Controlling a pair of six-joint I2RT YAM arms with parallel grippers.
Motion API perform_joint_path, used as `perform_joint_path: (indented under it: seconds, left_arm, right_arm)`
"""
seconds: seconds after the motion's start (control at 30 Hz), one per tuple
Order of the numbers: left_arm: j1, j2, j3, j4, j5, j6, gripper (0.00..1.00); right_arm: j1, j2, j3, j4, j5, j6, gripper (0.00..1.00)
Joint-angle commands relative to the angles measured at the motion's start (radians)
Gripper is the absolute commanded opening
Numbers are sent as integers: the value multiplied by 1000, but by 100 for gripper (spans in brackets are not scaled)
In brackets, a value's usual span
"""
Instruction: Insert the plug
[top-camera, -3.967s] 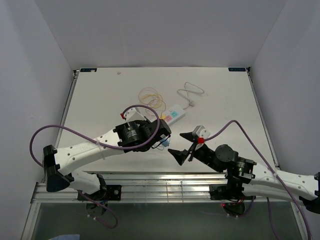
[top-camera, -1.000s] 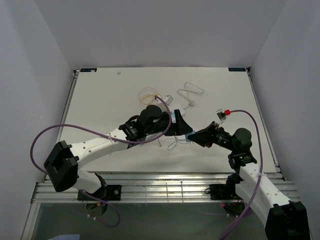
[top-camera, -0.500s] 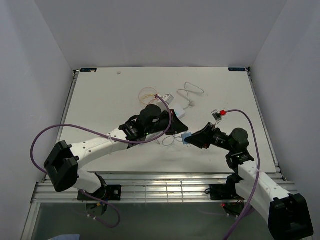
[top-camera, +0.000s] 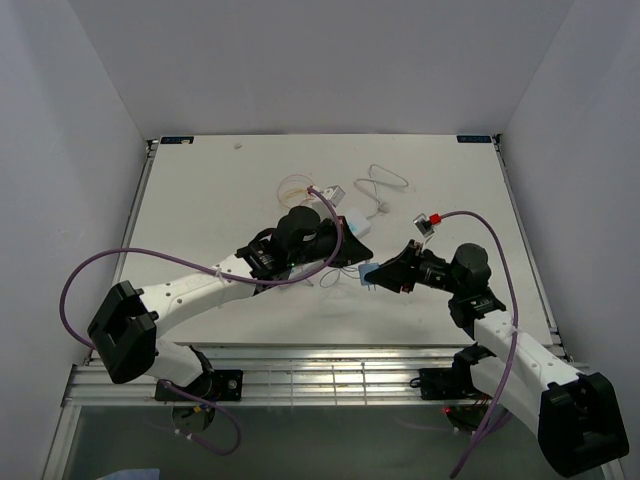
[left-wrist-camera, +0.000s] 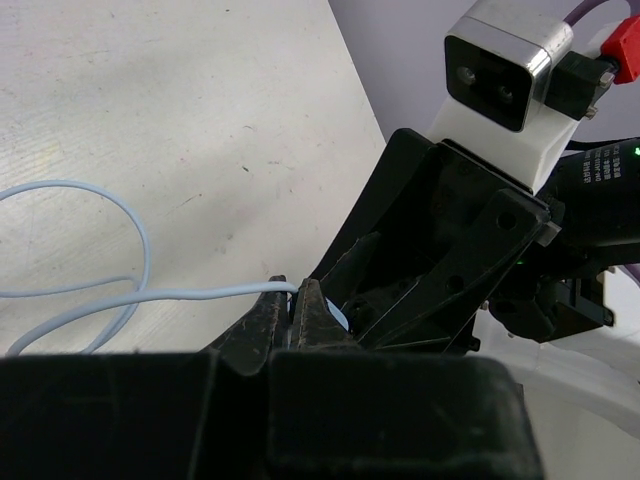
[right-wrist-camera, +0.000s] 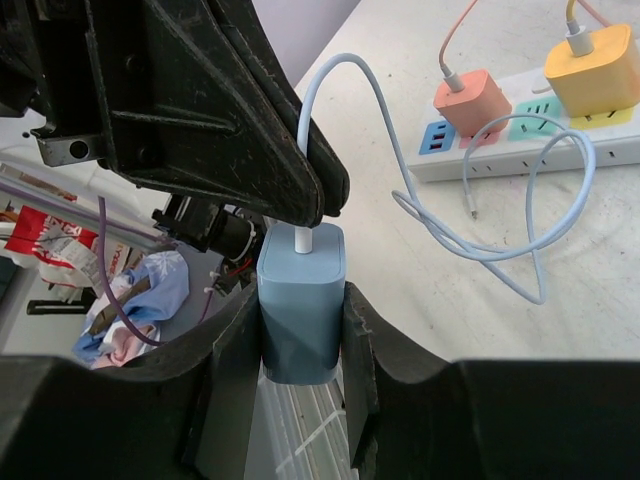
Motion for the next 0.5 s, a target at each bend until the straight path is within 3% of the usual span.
perform_joint_path:
  seconds: [0.0,0.17,0.47]
  left_arm:
    - [-25,3,48,1,53,-6,0]
    - [-43,1,64,-19,30,-21,0]
    - [-105,-14,94,-110,-131,-26,0]
  right_arm:
    - [26,17,55,15,21,-46,33]
    - [46,48,62,47,35,-34,40]
    - [69,103,80,150,64,27,48]
